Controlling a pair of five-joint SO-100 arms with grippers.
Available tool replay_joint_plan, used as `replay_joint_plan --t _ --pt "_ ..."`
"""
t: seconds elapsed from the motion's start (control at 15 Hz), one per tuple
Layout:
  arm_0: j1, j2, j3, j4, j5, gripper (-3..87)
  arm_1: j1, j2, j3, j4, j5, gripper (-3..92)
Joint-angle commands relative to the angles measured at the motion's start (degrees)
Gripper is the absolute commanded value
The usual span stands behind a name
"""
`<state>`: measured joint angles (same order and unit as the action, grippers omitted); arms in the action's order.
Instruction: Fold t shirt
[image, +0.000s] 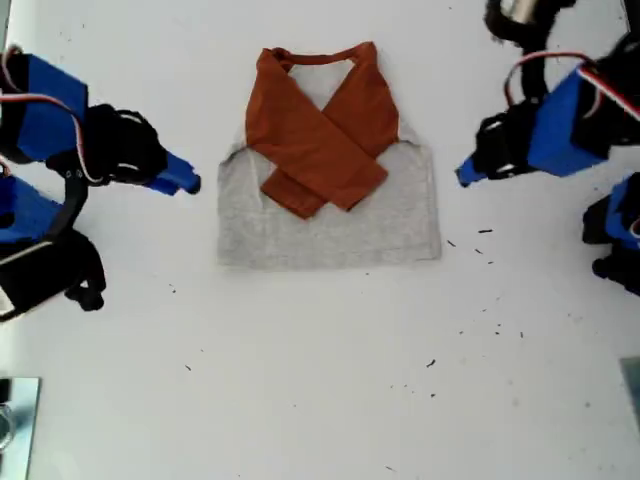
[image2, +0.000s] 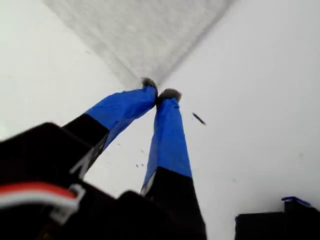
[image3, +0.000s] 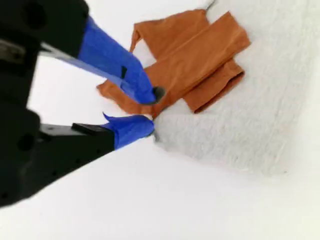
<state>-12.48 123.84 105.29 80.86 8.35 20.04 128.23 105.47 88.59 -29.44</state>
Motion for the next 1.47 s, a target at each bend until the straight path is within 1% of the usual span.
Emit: replay_joint_plan --t 0.0,0.07,0.13,0.2,0.33,0.47,0.53,0.67,0.73,0.8,0.87,1.0,1.13,1.27,1.33,1.4 --pt "4.92 -8.96 -9.58 -0.26 1.14 29.6 -2.11 -12.13 -16.70 5.98 0.18 28.8" --pt "5.98 -11.16 -7.29 -2.02 0.97 31.6 -2.64 -13.97 -16.08 5.36 0.26 34.3" --pt "7.21 -12.39 -3.34 -5.19 0.44 32.5 -3.34 -15.47 -14.59 4.39 0.97 34.1" --pt "8.35 -13.01 1.49 -8.26 -0.97 32.7 -4.39 -16.52 -11.69 1.58 1.76 34.0" --pt "9.14 -11.95 12.83 -16.35 -3.08 32.1 -6.59 -19.25 -3.16 -7.73 4.04 33.6" --pt "7.65 -13.54 21.88 -25.58 -2.99 31.6 -7.91 -23.47 2.81 -15.64 5.36 32.9" --pt "7.38 -15.38 23.73 -29.97 -2.81 30.1 -8.26 -24.79 6.06 -20.30 5.45 30.9" --pt "4.92 -25.49 21.27 -34.19 -1.05 27.4 -8.35 -28.21 10.72 -27.25 6.06 28.3" --pt "3.60 -31.82 17.75 -34.19 -0.09 21.4 -8.44 -30.23 11.69 -29.36 6.50 23.3" --pt "2.72 -36.83 13.89 -33.22 0.79 2.7 -8.79 -31.64 11.87 -30.23 7.29 10.0" --pt "2.99 -38.06 11.78 -33.40 0.97 -0.3 -9.32 -31.90 11.87 -30.76 7.82 3.4" --pt "3.78 -36.91 9.05 -33.40 0.79 -0.3 -10.11 -29.88 11.16 -30.15 6.94 3.2" --pt "5.98 -34.54 4.48 -29.79 1.76 -0.3 -10.72 -23.82 10.90 -27.86 5.45 3.2" --pt "11.25 -32.43 -0.70 -25.93 1.93 -0.3 -12.92 -12.83 10.28 -21.80 4.66 3.2" --pt "14.50 -31.82 -2.37 -25.40 1.32 -0.3 -15.03 -6.94 10.11 -18.46 4.39 3.2" --pt "17.58 -31.55 -3.25 -25.05 -1.05 -0.3 -17.75 -2.64 10.02 -14.85 6.33 3.2"
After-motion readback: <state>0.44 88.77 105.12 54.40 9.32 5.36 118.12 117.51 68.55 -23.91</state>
